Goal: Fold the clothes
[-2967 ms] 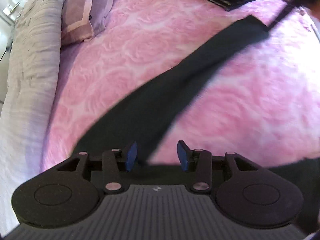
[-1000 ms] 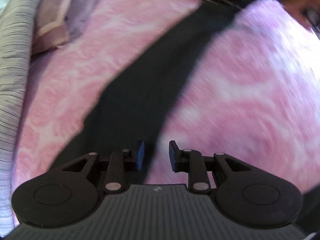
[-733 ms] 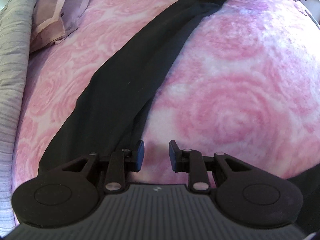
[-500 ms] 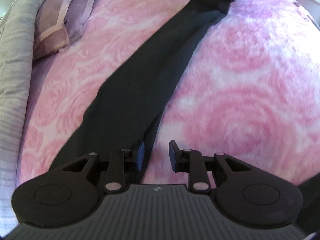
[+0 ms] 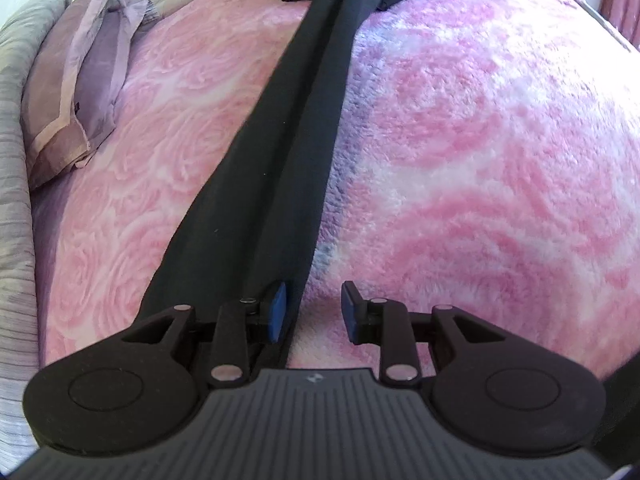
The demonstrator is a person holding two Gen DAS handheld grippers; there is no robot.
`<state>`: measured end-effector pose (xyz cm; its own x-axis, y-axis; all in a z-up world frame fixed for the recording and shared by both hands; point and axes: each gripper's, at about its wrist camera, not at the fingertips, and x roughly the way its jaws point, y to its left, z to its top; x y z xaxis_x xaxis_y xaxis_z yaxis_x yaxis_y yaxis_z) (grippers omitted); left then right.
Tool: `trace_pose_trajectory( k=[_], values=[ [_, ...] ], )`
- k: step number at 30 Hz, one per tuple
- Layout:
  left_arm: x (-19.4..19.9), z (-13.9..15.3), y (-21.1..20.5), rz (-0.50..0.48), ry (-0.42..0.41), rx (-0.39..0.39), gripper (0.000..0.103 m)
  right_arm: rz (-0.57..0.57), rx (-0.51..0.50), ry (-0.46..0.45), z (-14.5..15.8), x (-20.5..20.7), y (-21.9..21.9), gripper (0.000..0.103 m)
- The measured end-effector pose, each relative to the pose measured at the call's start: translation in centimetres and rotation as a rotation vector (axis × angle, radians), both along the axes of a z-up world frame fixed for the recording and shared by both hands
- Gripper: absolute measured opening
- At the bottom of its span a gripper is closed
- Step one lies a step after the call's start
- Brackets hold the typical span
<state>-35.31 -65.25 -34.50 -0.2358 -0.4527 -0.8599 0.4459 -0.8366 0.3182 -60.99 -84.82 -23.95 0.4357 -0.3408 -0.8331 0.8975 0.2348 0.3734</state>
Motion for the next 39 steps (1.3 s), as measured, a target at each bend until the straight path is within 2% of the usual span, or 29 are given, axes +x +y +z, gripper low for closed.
trace_pose_trajectory(
  k=[4,6,8,10,12,13,14,15,17,20,21,25,30,32,33,34,35,38,39],
  values=[
    [-0.5,-0.2,-0.9,0.018,0.028,0.044,0.028,0.072,-0.012,0.119,-1.5,1.8,0.6,0.001],
    [-1.0,-0.6,-1.2,0.008,0.02,0.085,0.027,0.102,-0.034,0.221,-2.0,2.6,1.7,0.001],
    [-1.7,-0.7,-1.0,-0.018,0.01,0.09,0.027,0.128,-0.061,0.323,-2.3,3.3,2.9,0.002],
    [-2.0,-0.1,-0.9,-0.013,0.04,0.117,0.027,0.149,-0.099,0.401,-2.3,3.9,4.4,0.002],
    [-2.0,0.7,-0.2,0.015,0.08,0.139,0.028,0.155,-0.128,0.421,-2.0,4.6,6.1,0.01],
    [-2.1,1.1,0.4,0.03,0.09,0.134,0.028,0.159,-0.144,0.41,-1.7,5.0,7.0,0.013],
    [-2.0,1.5,1.2,0.06,0.102,0.133,0.028,0.169,-0.152,0.379,-1.6,5.5,7.7,0.02],
    [-1.9,1.9,2.0,0.097,0.115,0.133,0.028,0.191,-0.149,0.326,-1.6,6.1,8.4,0.03],
    [-1.1,2.9,4.2,0.209,0.144,0.129,0.029,0.241,-0.129,0.237,-1.9,8.0,9.9,0.04],
    [1.3,3.9,9.1,0.388,0.142,0.131,0.031,0.309,-0.054,0.104,-2.7,10.9,12.0,0.042],
    [2.3,4.2,11.1,0.446,0.133,0.136,0.035,0.336,-0.021,0.055,-3.0,11.9,13.0,0.042],
    [7.6,4.3,21.5,0.676,0.035,0.229,0.04,0.506,0.159,-0.114,-4.5,16.1,17.4,0.042],
    [15.3,4.7,35.2,0.963,-0.066,0.332,0.042,0.691,0.204,-0.113,-6.0,18.4,24.0,0.043],
    [18.3,5.1,39.9,1.079,-0.064,0.352,0.043,0.763,0.214,-0.105,-6.6,19.2,26.6,0.045],
    [19.7,5.3,42.0,1.132,-0.052,0.355,0.044,0.799,0.219,-0.101,-6.9,19.6,27.9,0.051],
    [21.0,5.4,44.1,1.183,-0.036,0.354,0.046,0.836,0.224,-0.097,-7.2,20.1,29.3,0.052],
    [22.2,5.4,45.8,1.226,-0.017,0.352,0.047,0.833,0.241,-0.103,-7.4,20.2,29.8,0.052],
    [25.4,4.7,49.6,1.344,0.09,0.346,0.047,0.695,0.31,-0.12,-8.1,19.7,29.8,0.051],
    [26.4,4.5,50.7,1.381,0.134,0.344,0.047,0.651,0.324,-0.113,-8.2,19.4,29.7,0.041]
  ],
)
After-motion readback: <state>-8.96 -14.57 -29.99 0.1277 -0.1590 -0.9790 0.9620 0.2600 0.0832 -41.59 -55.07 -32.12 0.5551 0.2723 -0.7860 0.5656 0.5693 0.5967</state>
